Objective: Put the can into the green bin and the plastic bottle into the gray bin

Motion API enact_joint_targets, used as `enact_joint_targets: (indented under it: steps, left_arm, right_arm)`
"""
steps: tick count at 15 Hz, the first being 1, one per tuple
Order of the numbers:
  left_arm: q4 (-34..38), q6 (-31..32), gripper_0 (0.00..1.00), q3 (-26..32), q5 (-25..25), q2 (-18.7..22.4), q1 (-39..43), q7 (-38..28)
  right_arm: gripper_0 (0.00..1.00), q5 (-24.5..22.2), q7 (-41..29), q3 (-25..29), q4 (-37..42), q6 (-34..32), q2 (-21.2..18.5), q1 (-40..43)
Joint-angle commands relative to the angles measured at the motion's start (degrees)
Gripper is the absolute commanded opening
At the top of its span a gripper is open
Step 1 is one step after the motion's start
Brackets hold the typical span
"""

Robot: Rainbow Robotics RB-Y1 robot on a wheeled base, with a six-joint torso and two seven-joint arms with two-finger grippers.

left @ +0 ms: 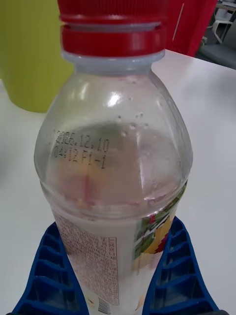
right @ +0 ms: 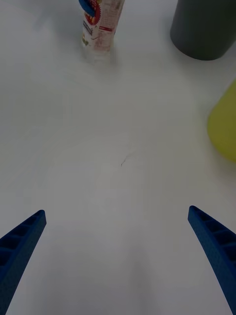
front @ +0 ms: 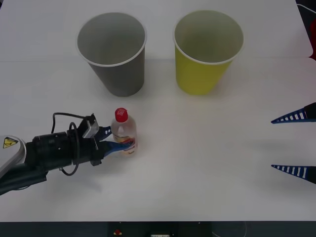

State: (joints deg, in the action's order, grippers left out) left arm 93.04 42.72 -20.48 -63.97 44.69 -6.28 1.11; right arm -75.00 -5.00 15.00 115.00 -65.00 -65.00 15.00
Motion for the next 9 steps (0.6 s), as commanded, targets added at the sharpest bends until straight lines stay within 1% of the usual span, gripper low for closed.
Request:
enact_joint_targets:
  steps: [1, 2, 3, 4, 6, 7, 9]
  left_arm:
    - [4.3, 0.3, 0.00, 3.3, -0.9, 5.2, 2.5, -1.9]
    - [5.8, 1.1, 0.00, 4.8, -2.2, 6.8, 3.2, -5.0]
    - [7.6, 3.3, 0.00, 7.5, -4.7, 8.5, 3.7, -9.1]
    - [8.3, 5.4, 0.00, 9.5, -6.2, 9.1, 3.9, -11.7]
    - [10.6, 12.0, 0.00, 16.2, -11.0, 10.2, 3.9, -19.6]
    - [11.5, 14.0, 0.00, 18.3, -12.0, 10.8, 3.8, -22.5]
    - [15.0, 18.0, 0.00, 22.9, -14.5, 12.7, 3.8, -30.5]
  right_arm:
    - [1.00, 0.0, 0.0, 0.0, 0.0, 0.0, 0.0, 0.0]
    - [1.00, 0.0, 0.0, 0.0, 0.0, 0.0, 0.0, 0.0]
    - [1.00, 0.0, 0.0, 0.0, 0.0, 0.0, 0.0, 0.0]
    - [1.00, 0.0, 0.0, 0.0, 0.0, 0.0, 0.0, 0.0]
    - [1.00, 0.0, 0.0, 0.0, 0.0, 0.0, 0.0, 0.0]
    - [1.00, 0.0, 0.0, 0.0, 0.0, 0.0, 0.0, 0.0]
    - [1.00, 0.0, 0.0, 0.0, 0.0, 0.0, 0.0, 0.0]
